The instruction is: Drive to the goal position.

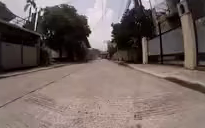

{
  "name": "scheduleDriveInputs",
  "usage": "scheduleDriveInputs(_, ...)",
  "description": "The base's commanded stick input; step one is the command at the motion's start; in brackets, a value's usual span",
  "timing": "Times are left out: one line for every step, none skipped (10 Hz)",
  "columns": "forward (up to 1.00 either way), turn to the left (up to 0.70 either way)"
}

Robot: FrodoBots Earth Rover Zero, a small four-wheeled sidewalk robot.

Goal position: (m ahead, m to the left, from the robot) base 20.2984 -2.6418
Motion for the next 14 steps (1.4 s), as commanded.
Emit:
scheduleDriveInputs(0.70, 0.00)
scheduleDriveInputs(0.70, 0.00)
scheduleDriveInputs(0.70, 0.00)
scheduleDriveInputs(0.70, 0.00)
scheduleDriveInputs(1.00, 0.00)
scheduleDriveInputs(1.00, 0.00)
scheduleDriveInputs(1.00, 0.00)
scheduleDriveInputs(1.00, 0.00)
scheduleDriveInputs(1.00, 0.00)
scheduleDriveInputs(1.00, 0.00)
scheduleDriveInputs(1.00, 0.00)
scheduleDriveInputs(1.00, 0.00)
scheduleDriveInputs(1.00, 0.00)
scheduleDriveInputs(1.00, 0.00)
